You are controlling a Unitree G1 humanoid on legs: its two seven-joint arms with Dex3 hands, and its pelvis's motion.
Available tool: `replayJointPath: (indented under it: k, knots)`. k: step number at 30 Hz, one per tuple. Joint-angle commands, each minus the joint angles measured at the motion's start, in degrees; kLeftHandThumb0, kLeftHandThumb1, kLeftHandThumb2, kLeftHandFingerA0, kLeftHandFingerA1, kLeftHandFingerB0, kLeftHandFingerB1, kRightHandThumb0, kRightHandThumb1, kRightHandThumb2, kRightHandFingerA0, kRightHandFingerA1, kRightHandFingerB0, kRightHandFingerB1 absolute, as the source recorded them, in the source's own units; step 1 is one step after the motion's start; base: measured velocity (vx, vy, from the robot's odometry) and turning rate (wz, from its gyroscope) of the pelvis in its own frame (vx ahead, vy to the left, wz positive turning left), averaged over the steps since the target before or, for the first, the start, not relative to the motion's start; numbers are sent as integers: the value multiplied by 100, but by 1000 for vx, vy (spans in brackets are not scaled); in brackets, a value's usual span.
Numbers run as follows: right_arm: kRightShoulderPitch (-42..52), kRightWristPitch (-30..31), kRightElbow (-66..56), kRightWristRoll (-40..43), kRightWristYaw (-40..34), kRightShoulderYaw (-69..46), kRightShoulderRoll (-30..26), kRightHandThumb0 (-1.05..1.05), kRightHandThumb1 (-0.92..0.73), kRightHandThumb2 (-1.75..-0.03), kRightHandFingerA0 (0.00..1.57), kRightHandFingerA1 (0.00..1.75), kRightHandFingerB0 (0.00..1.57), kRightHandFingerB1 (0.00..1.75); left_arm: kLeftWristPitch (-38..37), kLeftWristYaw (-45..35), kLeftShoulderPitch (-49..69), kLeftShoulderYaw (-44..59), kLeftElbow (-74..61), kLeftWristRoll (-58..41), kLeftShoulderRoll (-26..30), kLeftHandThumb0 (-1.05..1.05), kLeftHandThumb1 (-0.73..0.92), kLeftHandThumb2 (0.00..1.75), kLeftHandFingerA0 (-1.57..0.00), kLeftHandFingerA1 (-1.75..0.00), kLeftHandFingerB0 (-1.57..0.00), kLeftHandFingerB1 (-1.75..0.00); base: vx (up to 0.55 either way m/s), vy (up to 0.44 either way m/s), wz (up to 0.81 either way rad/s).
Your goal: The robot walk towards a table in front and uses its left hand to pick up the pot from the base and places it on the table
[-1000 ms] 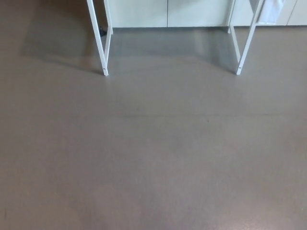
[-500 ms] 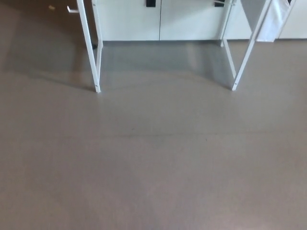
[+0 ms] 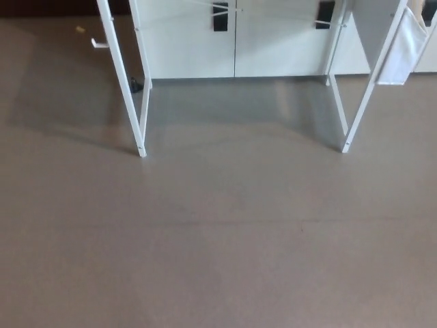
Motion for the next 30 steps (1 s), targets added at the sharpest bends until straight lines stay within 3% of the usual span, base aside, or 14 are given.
replayJointPath:
  k: [1, 18, 30]
  knots:
    - [169, -85, 3, -60, -54, 39, -15, -48, -35, -64, 68, 50, 42, 45, -180, 36, 91, 35, 72, 37, 58, -32, 35, 58, -49, -46, -40, -39, 214, -9, -12]
    - [179, -124, 6, -125, -52, 91, -3, -49, -35, -64, 67, 50, 42, 44, -387, 172, 115, -47, 150, 166, 141, -37, 34, 61, -52, -46, -40, -40, 234, 143, -6]
    - [267, -150, -44, -249, -175, 216, -33, -51, -36, -66, 68, 51, 42, 45, -382, 90, 185, -24, 132, 102, 129, -36, 35, 60, -50, -46, -41, -41, 254, -88, 5]
